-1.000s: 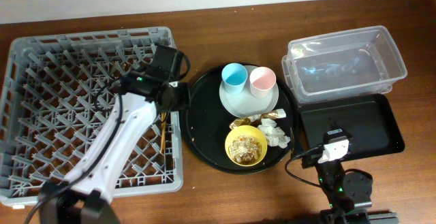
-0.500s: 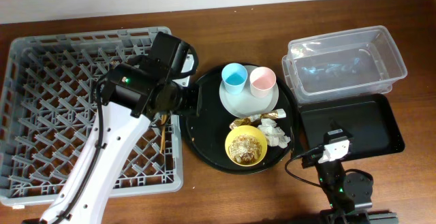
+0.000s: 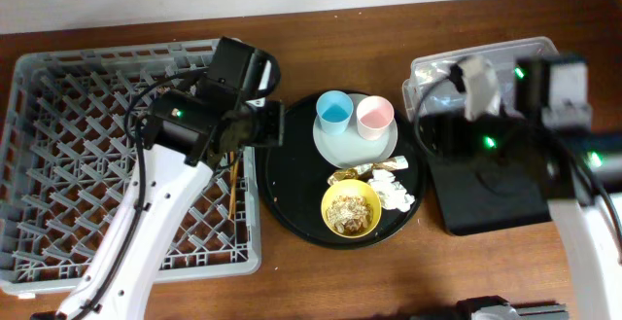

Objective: Sort waste into correct bins and load items into the dishwasher rack
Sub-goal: 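Grasp the blue cup with the right gripper and lift it off the plate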

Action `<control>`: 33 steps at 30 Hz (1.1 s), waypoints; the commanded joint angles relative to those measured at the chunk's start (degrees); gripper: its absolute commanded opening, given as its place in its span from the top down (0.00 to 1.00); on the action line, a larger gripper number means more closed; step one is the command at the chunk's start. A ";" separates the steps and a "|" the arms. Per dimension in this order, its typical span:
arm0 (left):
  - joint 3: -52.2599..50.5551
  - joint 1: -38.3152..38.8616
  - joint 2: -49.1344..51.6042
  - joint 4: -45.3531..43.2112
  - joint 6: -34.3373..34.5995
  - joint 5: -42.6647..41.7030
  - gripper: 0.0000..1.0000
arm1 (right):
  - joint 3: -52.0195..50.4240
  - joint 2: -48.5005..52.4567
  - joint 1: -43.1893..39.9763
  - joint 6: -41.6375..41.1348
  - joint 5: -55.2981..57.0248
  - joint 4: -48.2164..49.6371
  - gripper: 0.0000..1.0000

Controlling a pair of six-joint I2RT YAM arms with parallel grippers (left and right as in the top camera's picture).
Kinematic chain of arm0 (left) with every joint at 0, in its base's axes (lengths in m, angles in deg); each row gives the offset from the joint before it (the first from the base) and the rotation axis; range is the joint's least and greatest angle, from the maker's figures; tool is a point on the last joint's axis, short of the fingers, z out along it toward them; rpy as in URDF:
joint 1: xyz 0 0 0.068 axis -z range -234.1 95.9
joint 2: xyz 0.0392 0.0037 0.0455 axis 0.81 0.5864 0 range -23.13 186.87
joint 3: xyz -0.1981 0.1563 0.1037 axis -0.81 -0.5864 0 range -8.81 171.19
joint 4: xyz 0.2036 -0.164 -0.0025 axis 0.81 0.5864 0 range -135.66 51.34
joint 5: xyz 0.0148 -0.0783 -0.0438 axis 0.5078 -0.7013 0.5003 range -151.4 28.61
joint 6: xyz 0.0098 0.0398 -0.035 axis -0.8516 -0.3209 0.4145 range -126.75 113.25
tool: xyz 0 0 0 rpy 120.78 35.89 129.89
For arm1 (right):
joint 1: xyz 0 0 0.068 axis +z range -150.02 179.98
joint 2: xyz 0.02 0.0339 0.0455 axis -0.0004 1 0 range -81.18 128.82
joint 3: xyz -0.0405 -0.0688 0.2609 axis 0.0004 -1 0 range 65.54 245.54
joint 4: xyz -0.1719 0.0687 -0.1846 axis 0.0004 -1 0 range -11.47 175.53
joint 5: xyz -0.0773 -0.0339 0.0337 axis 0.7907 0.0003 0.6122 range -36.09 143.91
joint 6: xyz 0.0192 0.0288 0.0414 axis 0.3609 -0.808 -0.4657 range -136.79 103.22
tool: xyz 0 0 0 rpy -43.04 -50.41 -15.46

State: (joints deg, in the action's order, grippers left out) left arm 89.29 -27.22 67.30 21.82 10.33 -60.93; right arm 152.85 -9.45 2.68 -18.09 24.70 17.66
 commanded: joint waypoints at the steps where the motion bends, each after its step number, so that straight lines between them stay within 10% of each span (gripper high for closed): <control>1: 0.42 -7.04 -0.15 0.33 0.00 5.60 0.50 | 2.49 10.93 9.46 -0.68 7.56 1.92 0.36; 4: 0.39 -11.54 -0.13 2.14 -0.04 0.81 0.50 | 2.49 21.99 20.33 -0.61 23.41 12.76 0.56; 12: -6.29 -11.56 0.59 0.59 -0.04 0.81 0.50 | 2.49 43.95 28.00 2.60 38.03 35.67 0.56; 18: -6.73 -11.56 0.63 -1.11 -0.02 0.81 0.50 | 2.01 44.63 28.00 2.56 37.59 30.80 0.96; 22: -6.71 -11.56 0.61 -1.46 -0.04 -0.26 0.39 | 22.21 34.99 27.85 2.56 30.84 17.03 0.96; 26: -6.71 -14.47 0.61 -6.69 -35.58 -62.95 0.31 | 37.77 21.00 13.62 8.66 -2.38 -8.74 0.96; 30: -6.71 -16.46 0.61 -12.52 -42.73 -85.18 0.27 | 36.92 20.92 3.26 27.91 -29.42 -22.34 0.96; 33: -6.71 -16.46 0.61 -13.49 -42.73 -86.64 0.27 | 36.33 20.94 6.45 30.62 -33.73 -22.43 0.96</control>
State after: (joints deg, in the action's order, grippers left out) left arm 82.47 -43.53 67.78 8.64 -29.98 -141.49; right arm 189.15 11.84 7.14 7.95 -2.51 -4.53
